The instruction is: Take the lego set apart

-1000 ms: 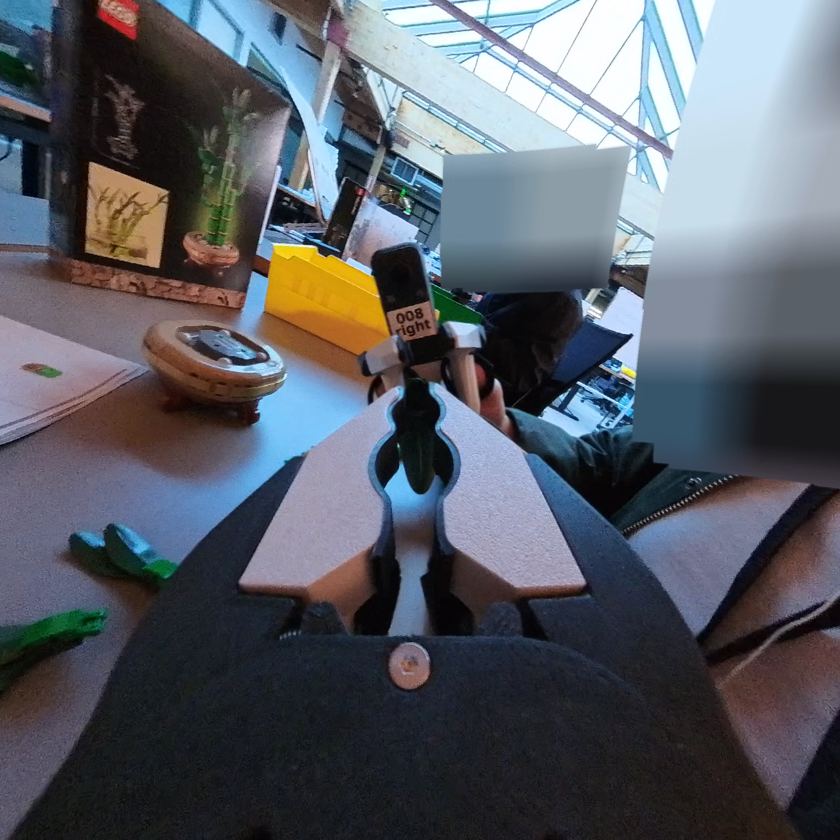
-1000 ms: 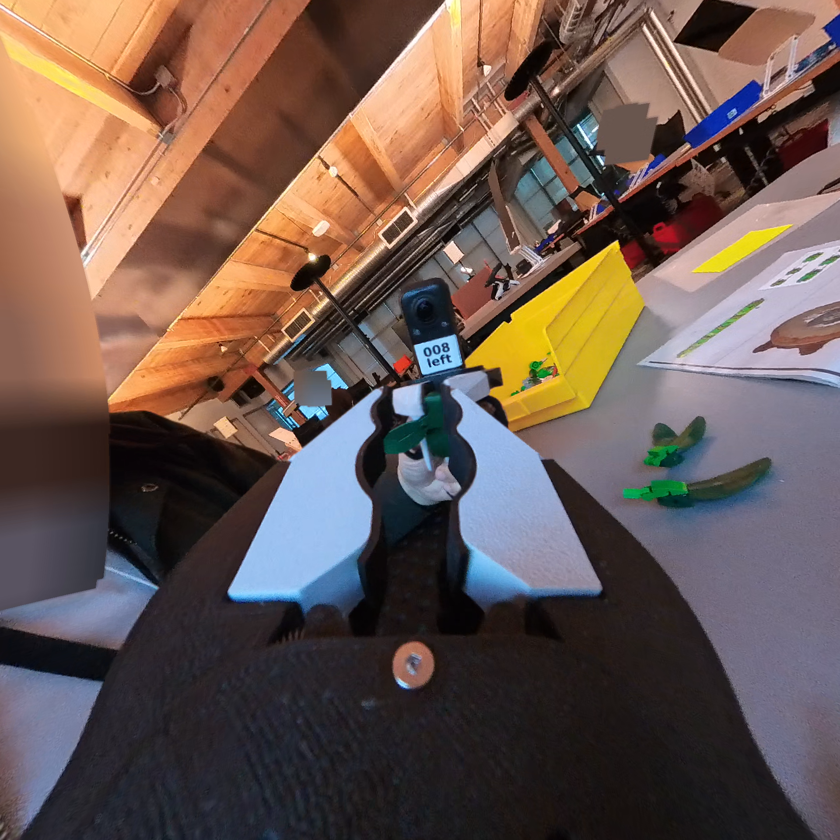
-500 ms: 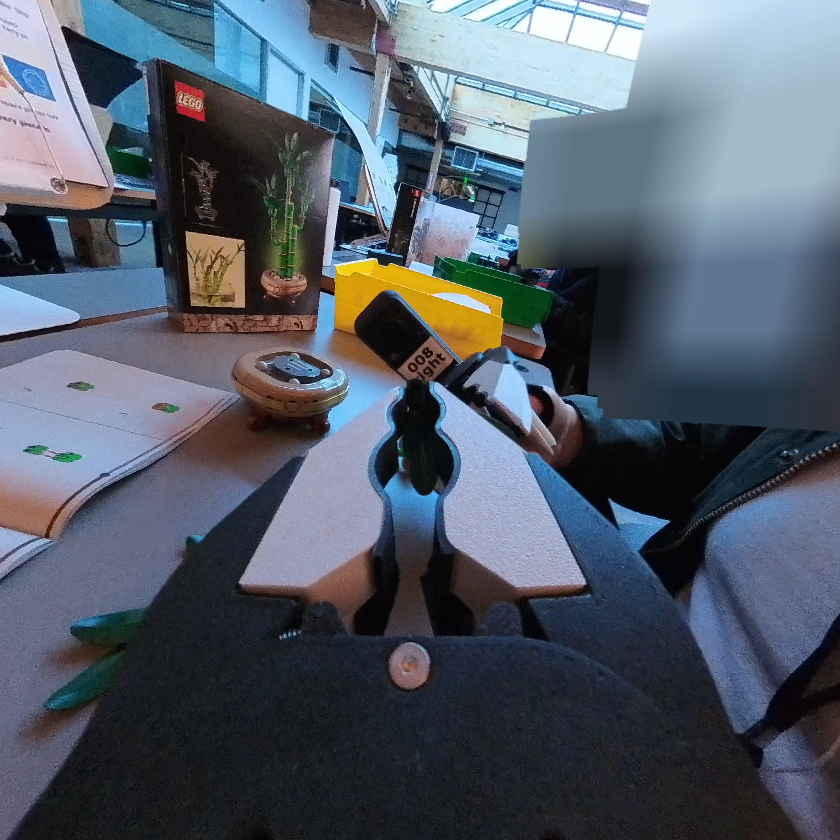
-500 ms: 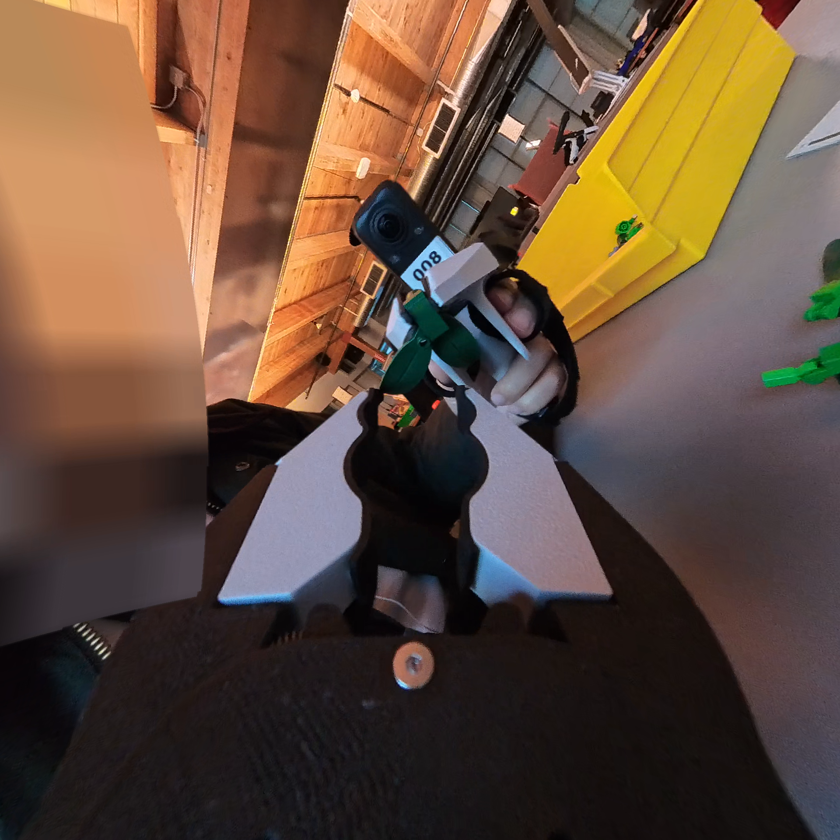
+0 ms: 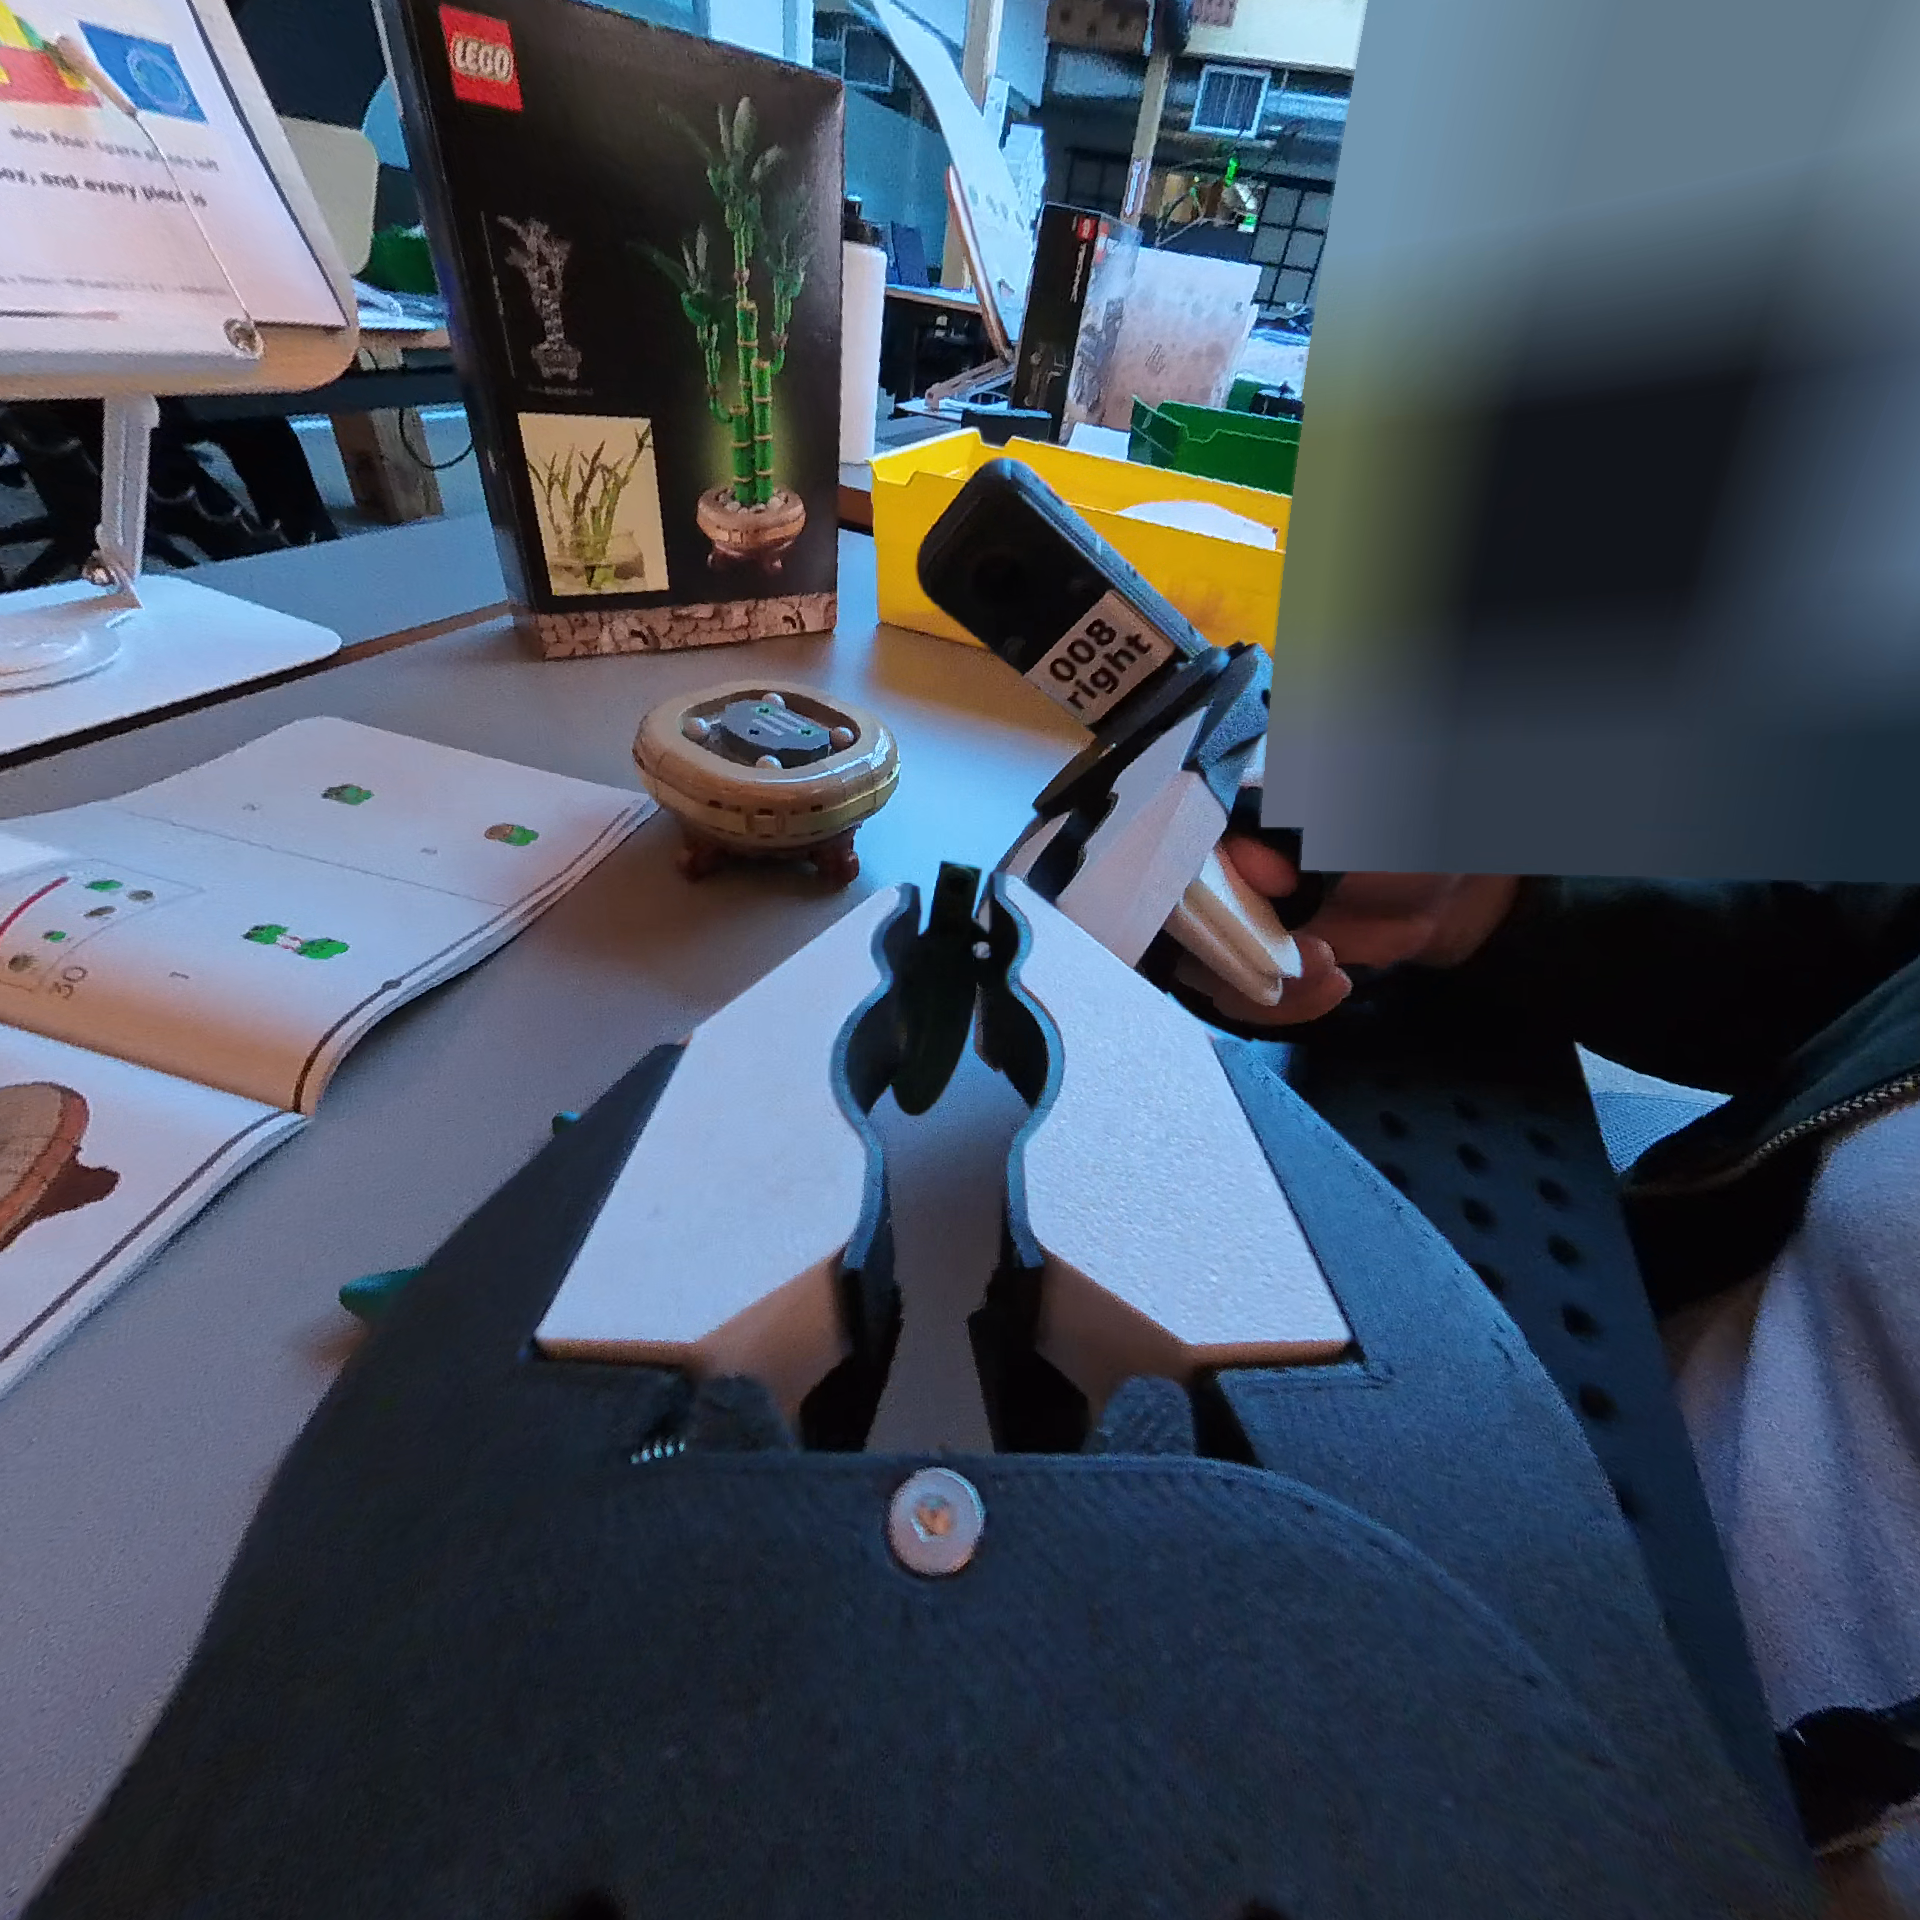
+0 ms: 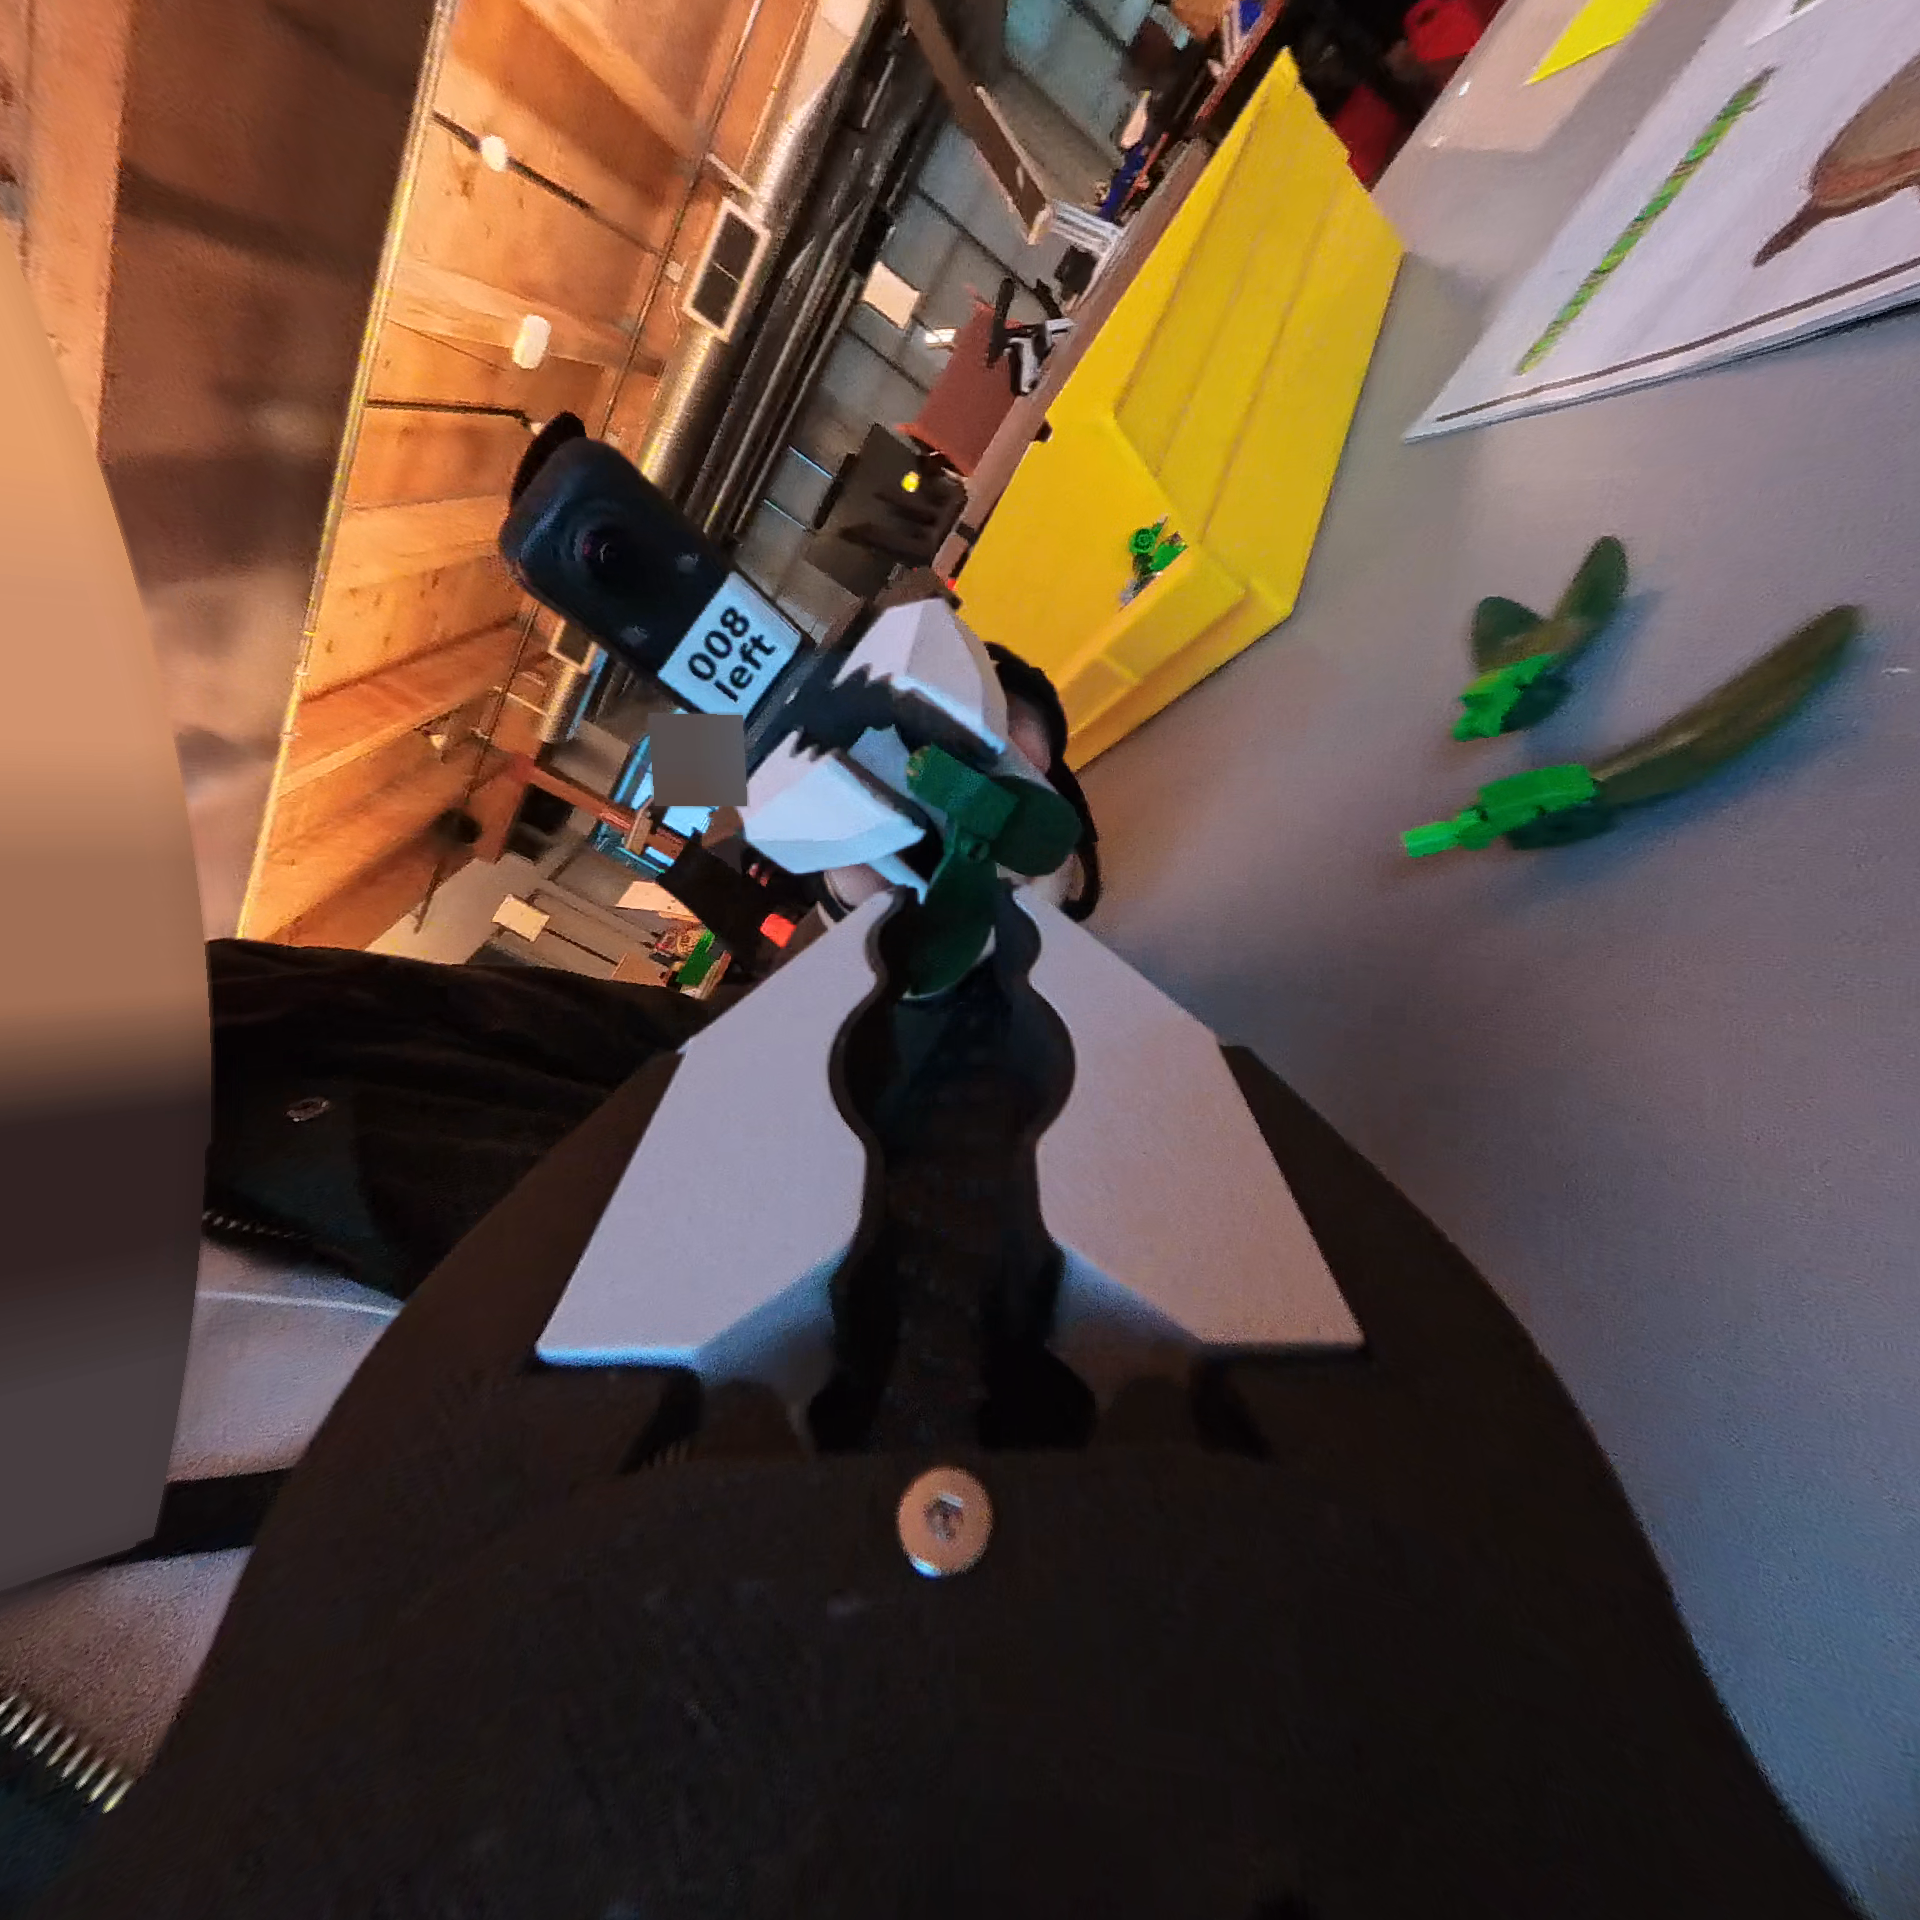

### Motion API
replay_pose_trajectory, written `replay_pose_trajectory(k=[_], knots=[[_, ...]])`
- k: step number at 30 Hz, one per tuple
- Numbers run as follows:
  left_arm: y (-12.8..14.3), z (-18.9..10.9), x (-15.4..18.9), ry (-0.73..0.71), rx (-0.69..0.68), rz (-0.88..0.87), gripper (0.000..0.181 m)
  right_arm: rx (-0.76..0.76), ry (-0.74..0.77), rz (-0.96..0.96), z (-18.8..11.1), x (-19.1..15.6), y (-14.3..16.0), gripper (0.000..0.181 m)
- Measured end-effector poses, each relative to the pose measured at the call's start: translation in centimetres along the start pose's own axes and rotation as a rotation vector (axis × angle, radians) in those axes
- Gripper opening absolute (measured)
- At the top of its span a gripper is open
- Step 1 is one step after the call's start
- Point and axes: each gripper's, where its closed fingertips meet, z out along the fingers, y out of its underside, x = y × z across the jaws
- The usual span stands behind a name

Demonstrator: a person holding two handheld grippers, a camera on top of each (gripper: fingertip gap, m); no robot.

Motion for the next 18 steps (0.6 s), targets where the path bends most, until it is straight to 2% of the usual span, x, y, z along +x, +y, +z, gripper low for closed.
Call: replay_pose_trajectory(k=[5, 11, 14, 18], knots=[[-0.5, -0.6, 0.3, 0.023, 0.028, -0.002, 0.007, 0.009, -0.067, 0.061, -0.1, -0.8, -0.1, 0.013], [-0.4, -0.6, 0.7, 0.037, 0.016, 0.015, 0.006, -0.033, -0.031, -0.008, 0.0, -0.7, 0.5, 0.013], [-0.8, -0.8, 1.0, 0.069, 0.034, -0.015, 0.006, -0.025, -0.039, -0.079, -0.3, -1.2, 0.2, 0.015], [-1.7, -1.6, 1.2, 0.168, 0.090, -0.152, 0.005, 0.034, 0.010, -0.282, -0.9, -1.9, -1.1, 0.027]])
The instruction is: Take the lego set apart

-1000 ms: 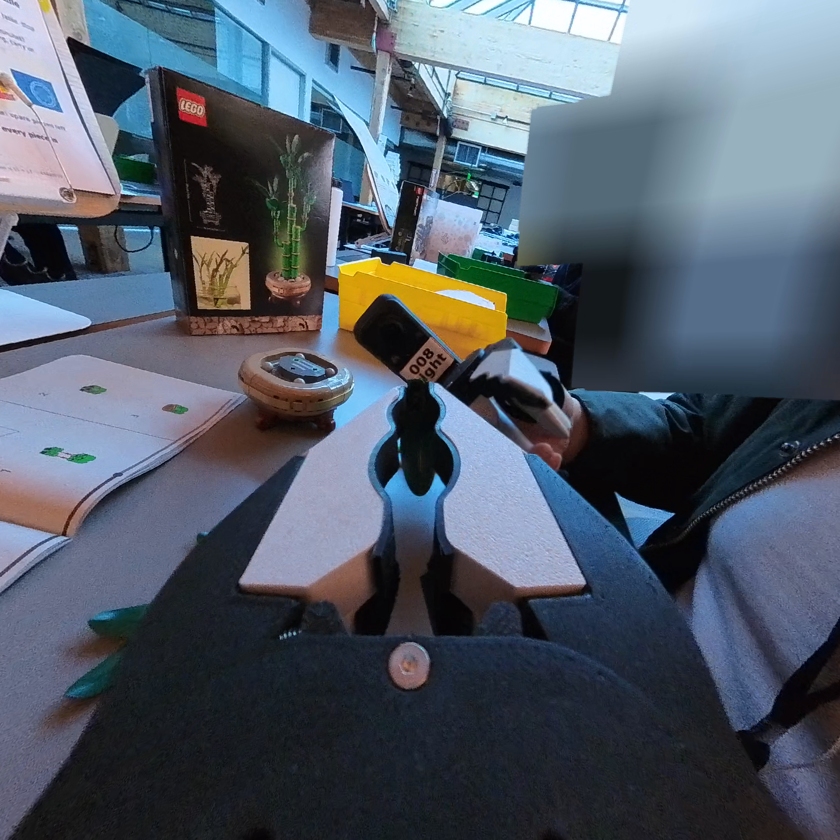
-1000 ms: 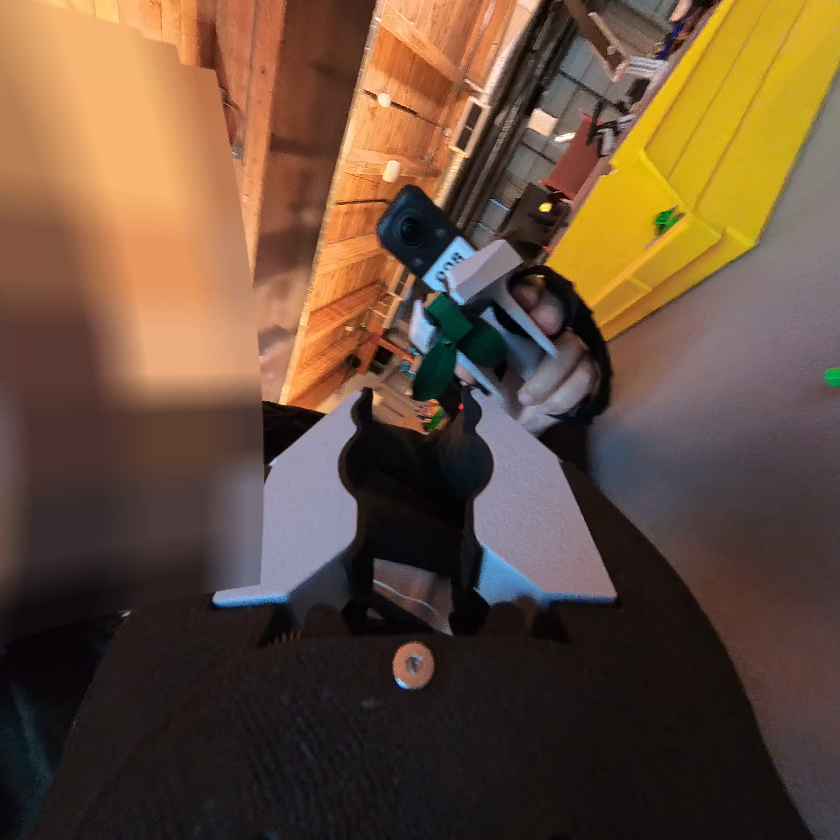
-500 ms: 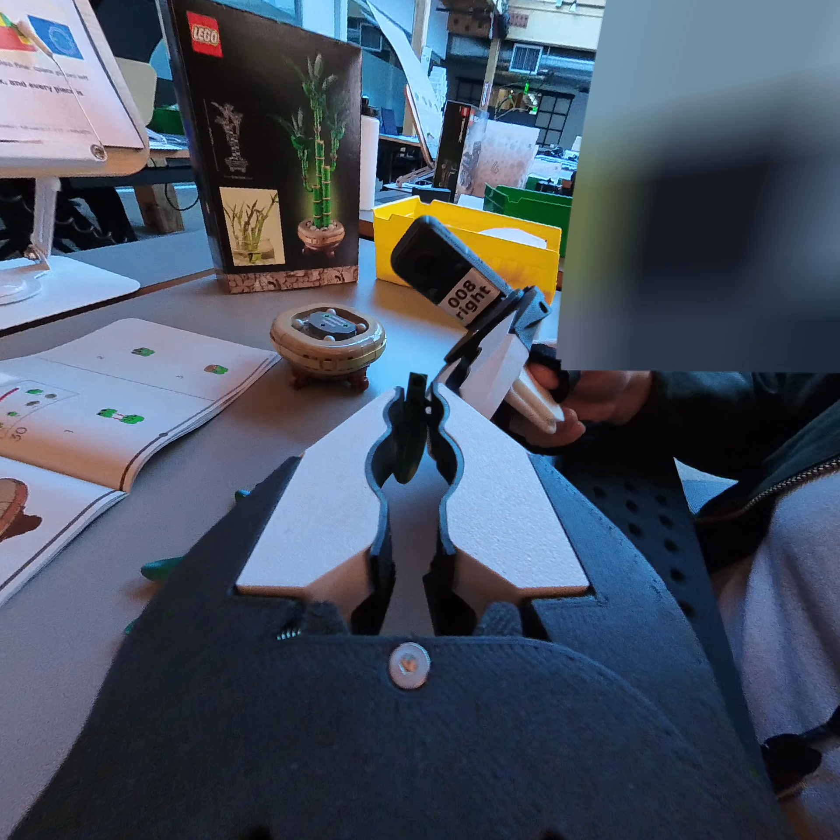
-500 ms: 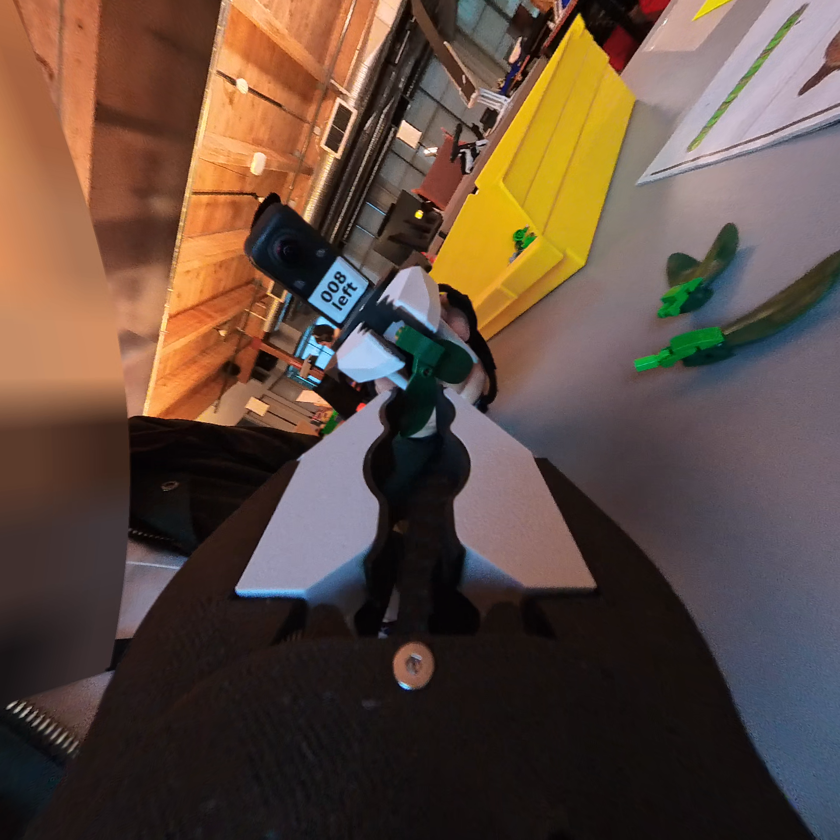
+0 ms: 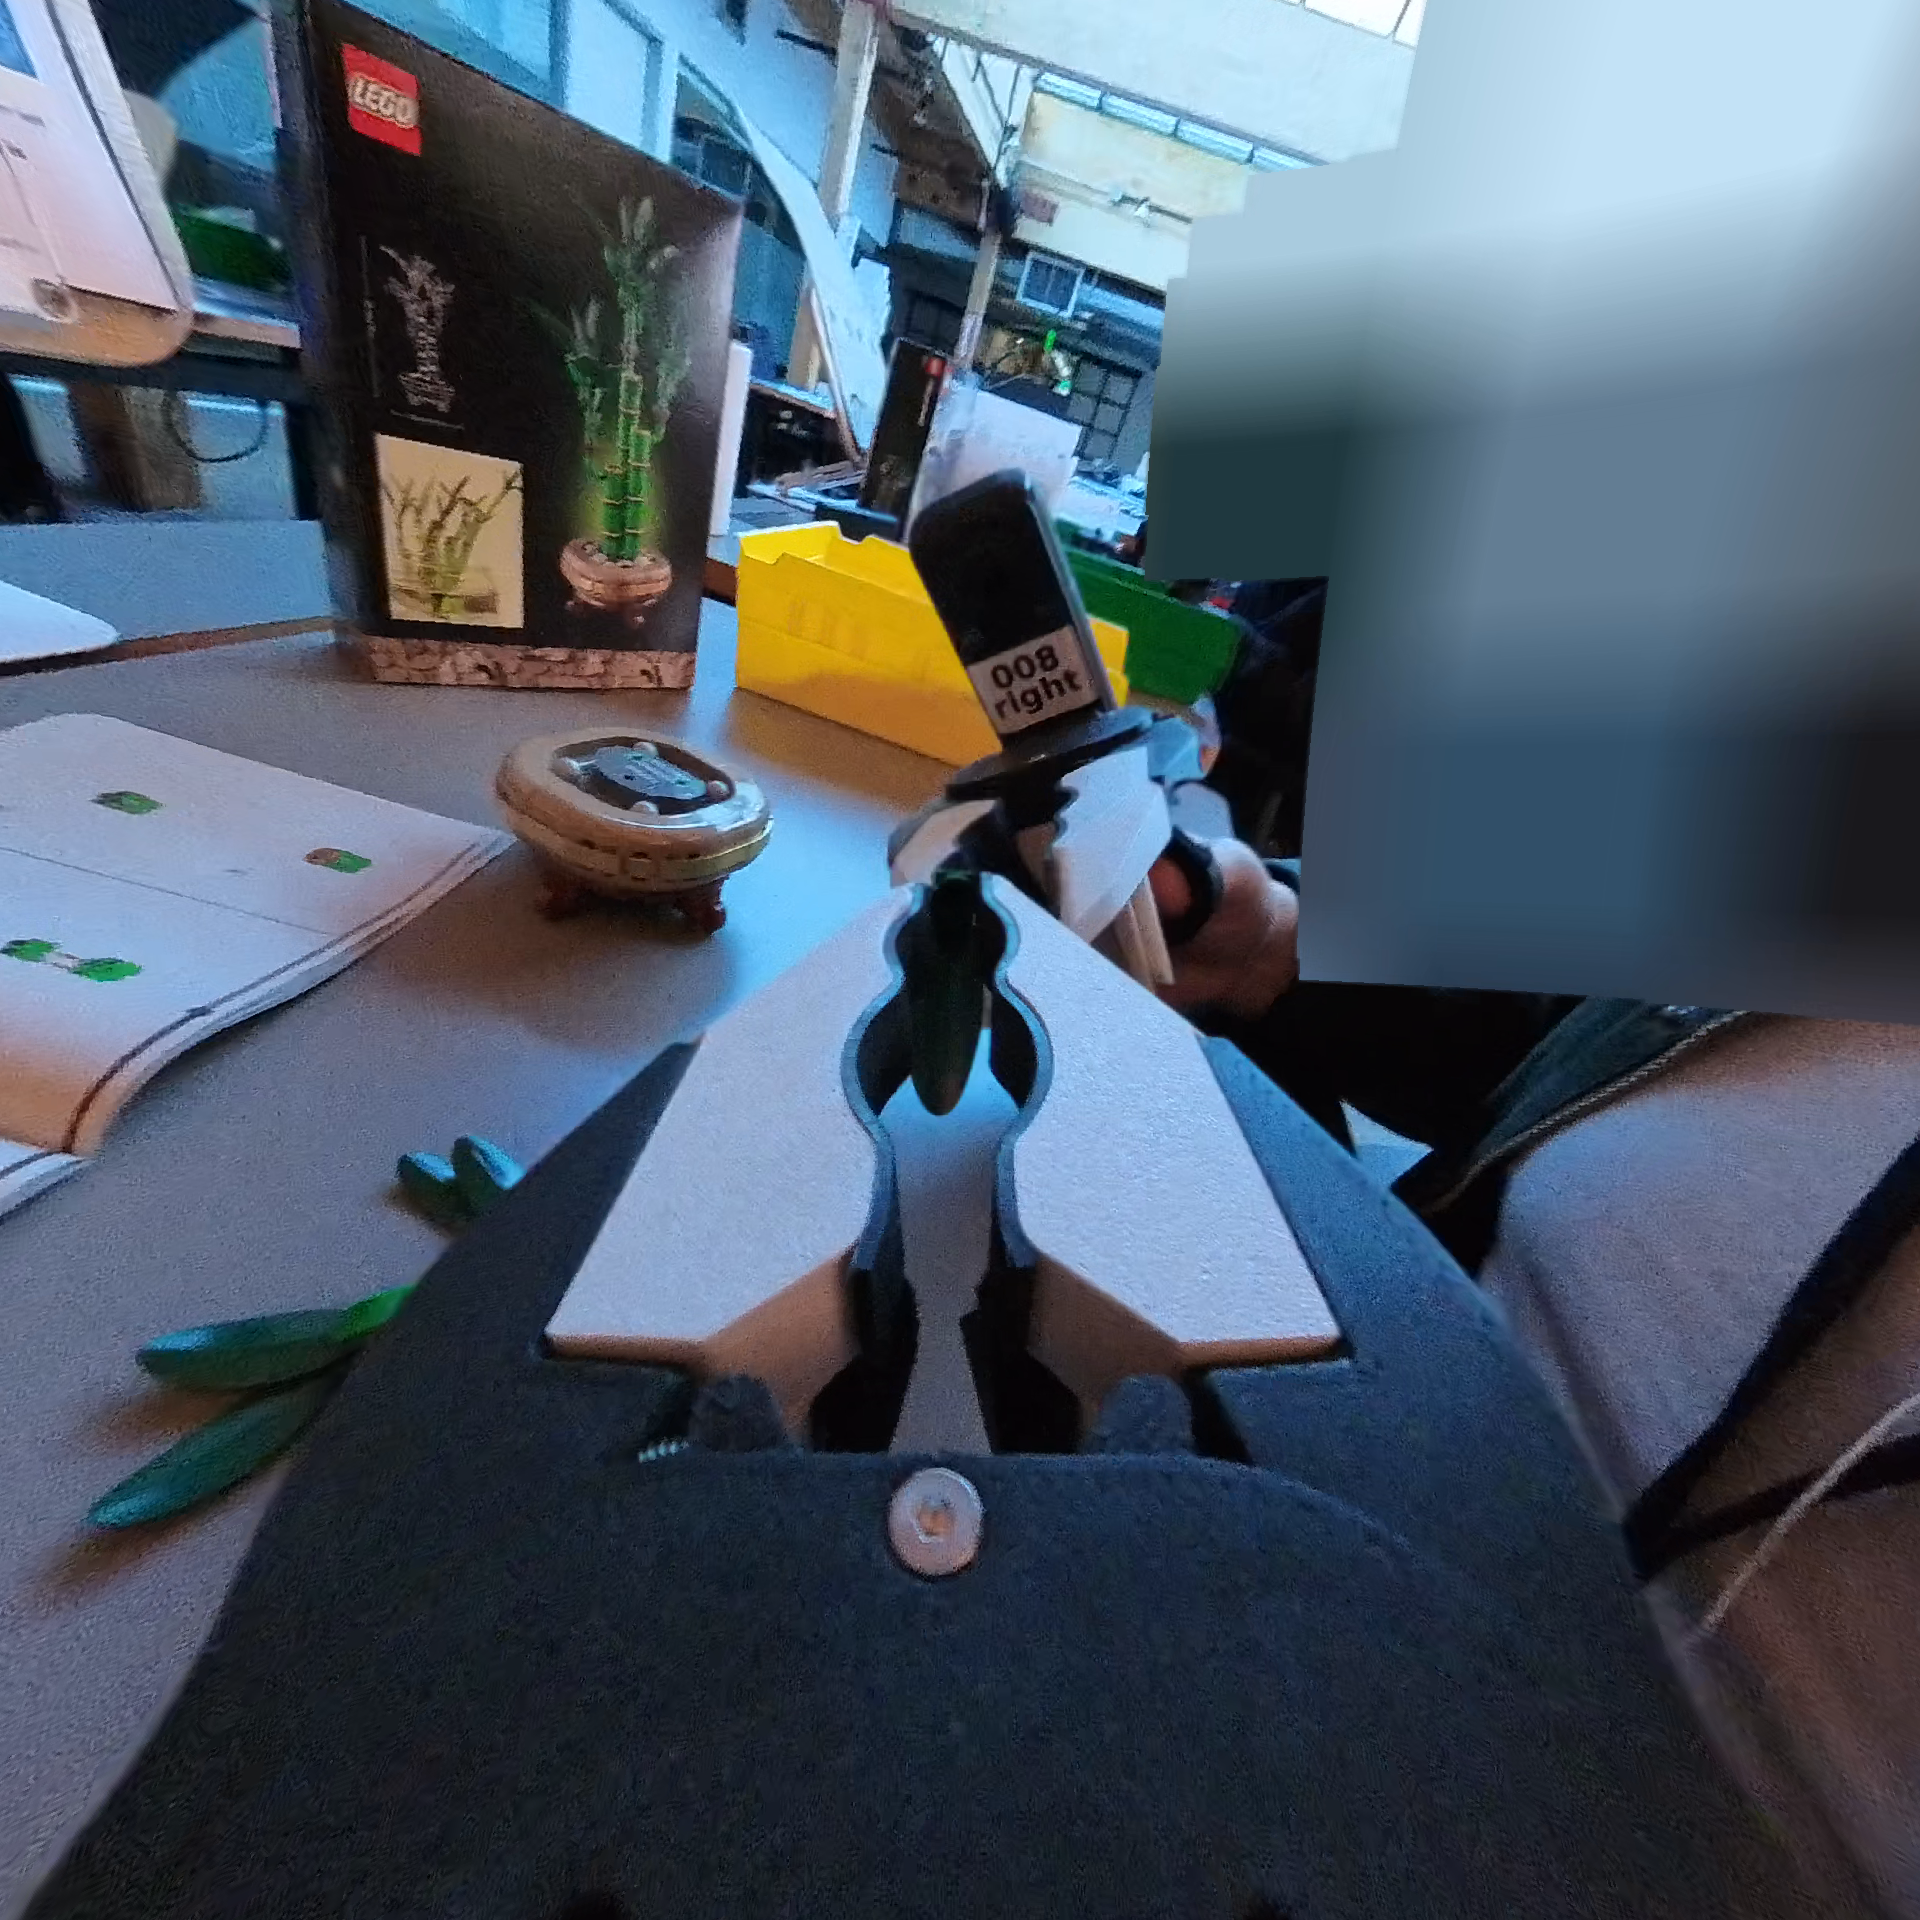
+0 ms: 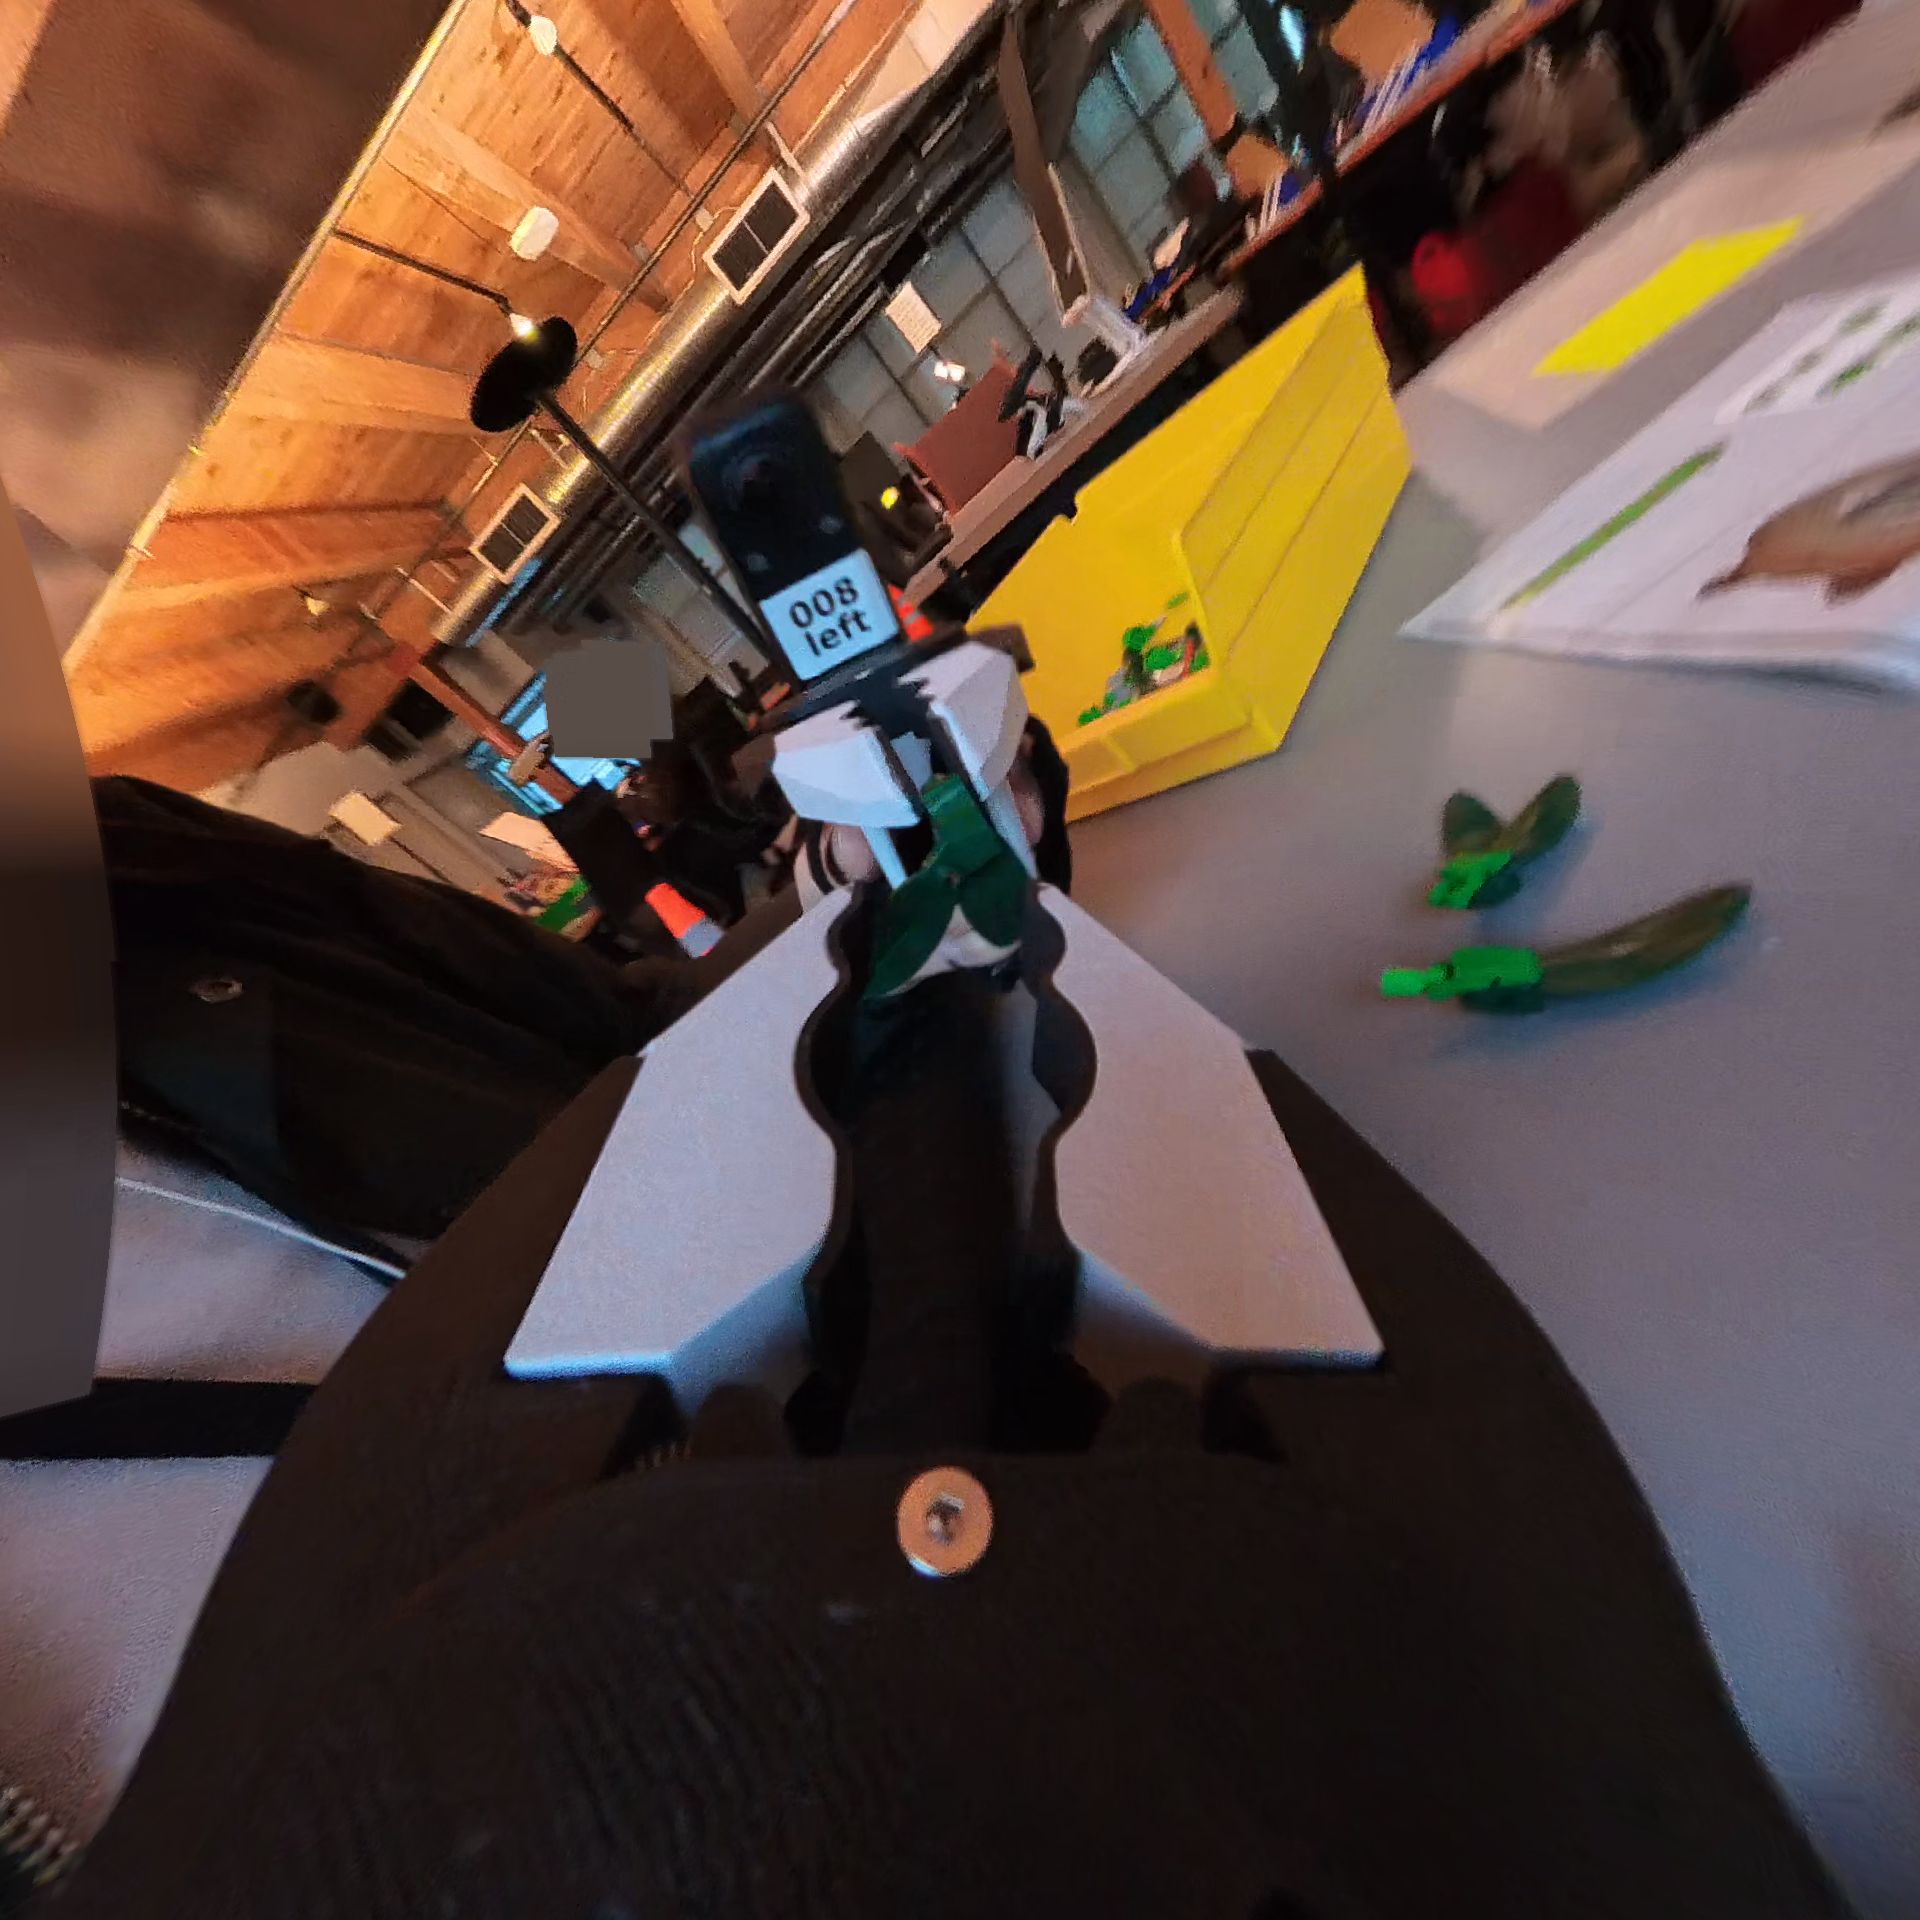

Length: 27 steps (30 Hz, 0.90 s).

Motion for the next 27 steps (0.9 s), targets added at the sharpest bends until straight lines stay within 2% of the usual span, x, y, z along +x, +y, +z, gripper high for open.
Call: replay_pose_trajectory(k=[2, 5, 9, 19, 27], knots=[[-0.4, -0.2, 0.4, 0.049, 0.029, -0.054, 0.005, 0.042, -0.001, -0.054, -0.2, -0.5, -0.7, 0.024], [-0.7, -0.3, 1.0, 0.097, 0.048, -0.083, 0.005, 0.068, -0.026, -0.039, -0.2, -0.7, -1.1, 0.018], [0.0, 0.1, 1.2, 0.101, 0.006, -0.072, 0.005, 0.106, -0.065, -0.039, -0.4, -1.3, -1.7, 0.011], [0.4, 0.3, 1.0, 0.121, -0.009, -0.149, 0.005, 0.060, -0.014, -0.088, -0.4, -0.8, -1.1, 0.009], [0.4, 0.2, 0.8, 0.145, 0.003, -0.229, 0.005, 0.047, -0.026, -0.037, -0.5, -0.5, -0.9, 0.007]])
